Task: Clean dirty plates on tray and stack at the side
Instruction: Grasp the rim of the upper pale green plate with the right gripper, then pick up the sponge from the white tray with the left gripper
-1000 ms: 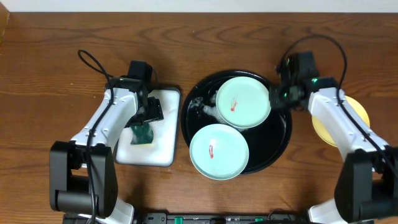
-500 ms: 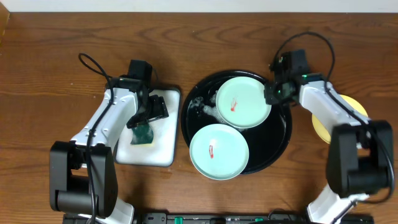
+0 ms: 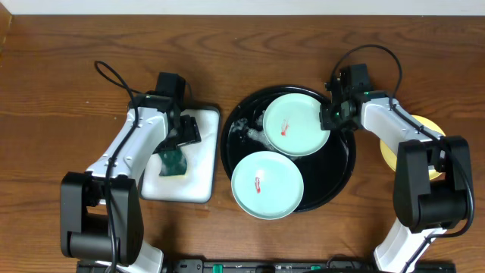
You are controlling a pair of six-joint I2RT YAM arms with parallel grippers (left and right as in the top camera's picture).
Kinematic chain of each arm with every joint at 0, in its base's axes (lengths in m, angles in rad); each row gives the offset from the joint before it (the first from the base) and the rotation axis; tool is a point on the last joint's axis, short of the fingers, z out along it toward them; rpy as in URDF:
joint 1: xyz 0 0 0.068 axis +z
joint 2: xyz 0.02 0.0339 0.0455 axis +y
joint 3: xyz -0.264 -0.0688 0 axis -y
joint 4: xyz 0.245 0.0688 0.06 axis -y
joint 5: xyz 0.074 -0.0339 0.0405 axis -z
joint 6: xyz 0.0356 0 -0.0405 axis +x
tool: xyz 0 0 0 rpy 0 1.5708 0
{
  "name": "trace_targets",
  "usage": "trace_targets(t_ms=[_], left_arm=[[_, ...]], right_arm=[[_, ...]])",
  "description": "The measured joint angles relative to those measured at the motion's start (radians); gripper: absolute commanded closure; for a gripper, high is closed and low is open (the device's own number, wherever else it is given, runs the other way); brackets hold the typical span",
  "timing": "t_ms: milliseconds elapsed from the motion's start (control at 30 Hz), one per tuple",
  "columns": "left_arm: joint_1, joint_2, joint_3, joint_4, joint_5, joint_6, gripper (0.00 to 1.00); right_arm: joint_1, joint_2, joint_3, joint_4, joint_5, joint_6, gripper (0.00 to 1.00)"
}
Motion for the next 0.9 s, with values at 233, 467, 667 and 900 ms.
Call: trace_targets(t_ms=[233, 467, 667, 900], left_arm=[[0.0, 0.0, -0.084, 0.082, -0.073, 0.002, 0.3], [0.0, -0.004, -0.214, 0.244, -0.107, 0.003, 0.8], [0.008, -0.015, -0.231, 0.278, -0.072, 0.012, 0.68], [0.003, -0.034, -0.228, 0.223, 0.003, 0.023, 0.34]], right_arm=[[0.0, 0.0, 0.002, -0.008, 0.0, 0.005, 0.99], [0.0, 0.0, 0.005, -0.016, 0.003, 0.008, 0.99], [0.0, 0.0, 0.005, -0.017, 0.003, 0.008, 0.99], [0.0, 0.0, 0.006, -0.026, 0.004, 0.008, 0.99]])
